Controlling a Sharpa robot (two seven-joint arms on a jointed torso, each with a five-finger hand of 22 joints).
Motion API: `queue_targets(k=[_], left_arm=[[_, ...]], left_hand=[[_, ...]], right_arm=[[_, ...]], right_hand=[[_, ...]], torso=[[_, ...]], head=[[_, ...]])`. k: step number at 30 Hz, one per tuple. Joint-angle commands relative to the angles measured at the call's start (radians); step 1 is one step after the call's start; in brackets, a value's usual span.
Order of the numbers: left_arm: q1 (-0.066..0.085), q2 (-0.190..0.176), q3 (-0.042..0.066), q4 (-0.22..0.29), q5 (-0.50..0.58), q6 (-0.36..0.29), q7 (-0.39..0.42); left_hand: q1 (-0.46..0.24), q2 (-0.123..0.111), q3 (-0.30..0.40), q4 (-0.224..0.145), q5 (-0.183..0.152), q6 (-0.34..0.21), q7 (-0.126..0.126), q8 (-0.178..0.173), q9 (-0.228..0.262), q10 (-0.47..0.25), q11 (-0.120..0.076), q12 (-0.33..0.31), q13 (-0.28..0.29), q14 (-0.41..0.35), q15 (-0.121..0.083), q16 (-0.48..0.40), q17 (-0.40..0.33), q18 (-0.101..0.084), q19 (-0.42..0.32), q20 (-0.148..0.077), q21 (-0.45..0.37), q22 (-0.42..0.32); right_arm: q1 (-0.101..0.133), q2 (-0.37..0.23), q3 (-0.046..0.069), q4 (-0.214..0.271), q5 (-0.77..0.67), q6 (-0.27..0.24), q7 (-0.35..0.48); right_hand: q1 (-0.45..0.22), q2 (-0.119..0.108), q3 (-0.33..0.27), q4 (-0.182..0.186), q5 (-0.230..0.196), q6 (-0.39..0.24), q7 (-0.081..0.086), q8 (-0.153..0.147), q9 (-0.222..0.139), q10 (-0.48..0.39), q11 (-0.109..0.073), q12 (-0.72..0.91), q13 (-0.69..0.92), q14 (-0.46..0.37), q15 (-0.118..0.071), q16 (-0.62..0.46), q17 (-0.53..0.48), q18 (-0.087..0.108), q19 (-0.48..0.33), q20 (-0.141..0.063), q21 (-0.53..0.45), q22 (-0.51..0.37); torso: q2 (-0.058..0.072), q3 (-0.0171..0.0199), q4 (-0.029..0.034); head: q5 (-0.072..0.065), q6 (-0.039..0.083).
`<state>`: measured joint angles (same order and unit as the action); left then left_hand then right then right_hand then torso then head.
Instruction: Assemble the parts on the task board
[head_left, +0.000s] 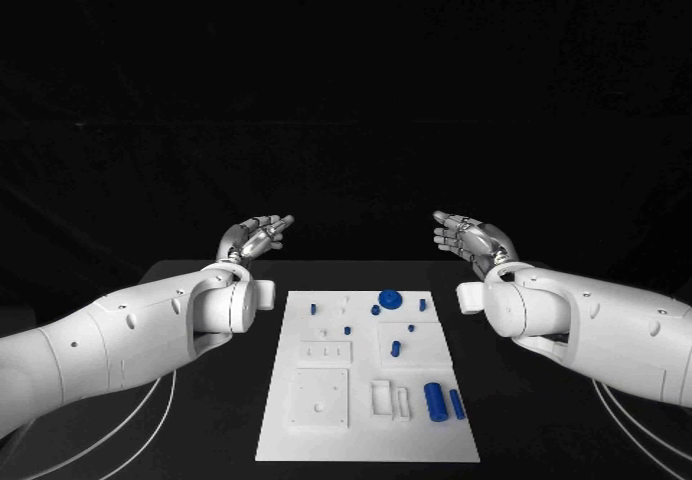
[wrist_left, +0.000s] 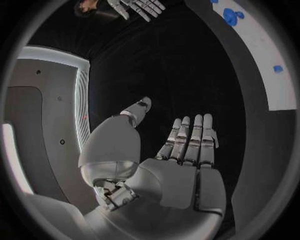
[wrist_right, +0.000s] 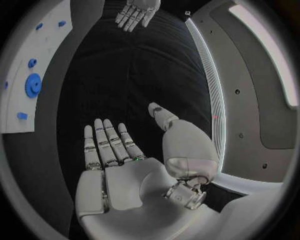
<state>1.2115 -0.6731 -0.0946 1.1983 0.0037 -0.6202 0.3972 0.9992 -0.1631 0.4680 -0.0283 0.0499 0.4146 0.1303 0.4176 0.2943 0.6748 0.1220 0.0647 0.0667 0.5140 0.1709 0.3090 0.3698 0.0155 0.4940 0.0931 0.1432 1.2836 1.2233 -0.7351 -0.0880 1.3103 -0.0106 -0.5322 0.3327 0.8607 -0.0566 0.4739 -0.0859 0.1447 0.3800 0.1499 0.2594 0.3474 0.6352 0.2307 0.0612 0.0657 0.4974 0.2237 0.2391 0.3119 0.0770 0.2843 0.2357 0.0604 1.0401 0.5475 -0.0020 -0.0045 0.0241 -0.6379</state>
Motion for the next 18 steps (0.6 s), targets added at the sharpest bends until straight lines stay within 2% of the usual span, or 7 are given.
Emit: queue_targets(k=[1, 5, 7, 11, 12, 16, 18], left_arm=[[0.024, 0.019, -0.012, -0.057, 0.001, 0.139, -0.079], [0.044, 0.033, -0.023, -0.105, 0.001, 0.170, -0.099], [0.050, 0.037, -0.026, -0.117, 0.001, 0.179, -0.104], [0.051, 0.038, -0.027, -0.120, 0.001, 0.180, -0.106], [0.051, 0.025, -0.027, -0.109, 0.009, 0.218, -0.110], [0.051, 0.022, -0.027, -0.099, 0.009, 0.207, -0.090], [0.051, 0.017, -0.027, -0.089, 0.008, 0.206, -0.086]], left_hand=[[0.043, -0.002, 0.017, -0.001, 0.008, 0.025, 0.013, 0.021, 0.015, 0.032, 0.010, 0.005, 0.004, 0.026, 0.005, 0.017, 0.017, -0.016, 0.022, 0.003, 0.012, 0.052], [0.044, 0.001, 0.014, -0.001, 0.008, 0.027, 0.017, 0.022, 0.017, 0.035, 0.012, 0.006, 0.005, 0.026, 0.006, 0.018, 0.018, -0.016, 0.021, 0.003, 0.014, 0.051], [0.045, 0.002, 0.012, -0.001, 0.008, 0.028, 0.019, 0.022, 0.017, 0.037, 0.013, 0.007, 0.005, 0.026, 0.006, 0.018, 0.019, -0.016, 0.020, 0.003, 0.016, 0.051], [0.047, 0.006, 0.007, -0.001, 0.008, 0.032, 0.025, 0.024, 0.020, 0.042, 0.016, 0.008, 0.005, 0.028, 0.007, 0.020, 0.021, -0.016, 0.019, 0.003, 0.018, 0.051], [0.048, 0.008, 0.005, -0.002, 0.008, 0.034, 0.027, 0.025, 0.021, 0.046, 0.017, 0.009, 0.006, 0.032, 0.007, 0.022, 0.022, -0.016, 0.018, 0.003, 0.020, 0.051], [0.055, 0.021, -0.005, -0.005, 0.009, 0.049, 0.044, 0.031, 0.026, 0.074, 0.031, 0.018, 0.010, 0.064, 0.013, 0.041, 0.031, -0.016, 0.027, -0.003, 0.033, 0.051], [0.065, 0.031, -0.010, -0.015, 0.015, 0.079, 0.058, 0.044, 0.033, 0.111, 0.042, 0.032, 0.015, 0.092, 0.016, 0.056, 0.037, -0.013, 0.048, -0.008, 0.048, 0.051]], right_arm=[[0.028, 0.010, -0.013, -0.049, -0.035, 0.221, -0.144], [0.058, 0.018, -0.028, -0.094, -0.042, 0.289, -0.191], [0.069, 0.021, -0.033, -0.110, -0.045, 0.313, -0.207], [0.076, 0.023, -0.037, -0.122, -0.046, 0.330, -0.219], [0.076, 0.061, -0.037, -0.209, -0.267, 0.299, -0.190], [0.076, 0.068, -0.036, -0.214, -0.293, 0.284, -0.193], [0.076, 0.064, -0.036, -0.209, -0.394, 0.253, -0.186]], right_hand=[[0.048, 0.006, 0.021, -0.016, 0.013, 0.036, 0.090, 0.027, 0.027, 0.046, 0.015, 0.010, 0.005, 0.038, 0.016, 0.025, 0.019, 0.022, 0.020, 0.005, 0.007, 0.057], [0.056, 0.010, 0.023, -0.026, 0.010, 0.045, 0.096, 0.036, 0.033, 0.058, 0.020, 0.012, 0.005, 0.050, 0.020, 0.033, 0.022, 0.023, 0.027, 0.005, 0.008, 0.079], [0.063, 0.011, 0.025, -0.034, 0.010, 0.049, 0.099, 0.040, 0.035, 0.069, 0.023, 0.013, 0.006, 0.061, 0.020, 0.040, 0.025, 0.027, 0.048, 0.004, 0.013, 0.123], [0.093, 0.003, 0.037, -0.060, -0.004, 0.063, 0.097, 0.051, 0.039, 0.102, 0.020, 0.021, 0.009, 0.089, 0.014, 0.056, 0.032, 0.039, 0.081, 0.001, 0.020, 0.135], [0.110, -0.004, 0.045, -0.075, -0.007, 0.076, 0.094, 0.060, 0.042, 0.122, 0.019, 0.027, 0.011, 0.107, 0.010, 0.065, 0.035, 0.047, 0.100, -0.001, 0.024, 0.135], [0.147, -0.021, 0.069, -0.106, 0.012, 0.129, 0.097, 0.088, 0.051, 0.160, 0.013, 0.033, 0.011, 0.140, 0.004, 0.081, 0.041, 0.065, 0.147, 0.001, 0.024, 0.126], [0.166, -0.026, 0.080, -0.127, 0.016, 0.152, 0.092, 0.097, 0.053, 0.168, 0.013, 0.029, 0.008, 0.145, 0.010, 0.081, 0.039, 0.071, 0.161, 0.002, 0.019, 0.121]], torso=[[0.000, -0.0001, -0.0001], [0.000, -0.0001, -0.0001], [0.000, -0.0001, -0.0001], [0.000, -0.0001, -0.0001], [0.000, 0.0015, 0.0008], [-0.001, 0.0008, 0.0019], [0.002, 0.0000, 0.0012]], head=[[0.000, 0.000], [0.000, 0.000], [0.000, 0.000], [0.000, 0.000], [0.018, -0.014], [0.019, -0.016], [0.020, -0.017]])
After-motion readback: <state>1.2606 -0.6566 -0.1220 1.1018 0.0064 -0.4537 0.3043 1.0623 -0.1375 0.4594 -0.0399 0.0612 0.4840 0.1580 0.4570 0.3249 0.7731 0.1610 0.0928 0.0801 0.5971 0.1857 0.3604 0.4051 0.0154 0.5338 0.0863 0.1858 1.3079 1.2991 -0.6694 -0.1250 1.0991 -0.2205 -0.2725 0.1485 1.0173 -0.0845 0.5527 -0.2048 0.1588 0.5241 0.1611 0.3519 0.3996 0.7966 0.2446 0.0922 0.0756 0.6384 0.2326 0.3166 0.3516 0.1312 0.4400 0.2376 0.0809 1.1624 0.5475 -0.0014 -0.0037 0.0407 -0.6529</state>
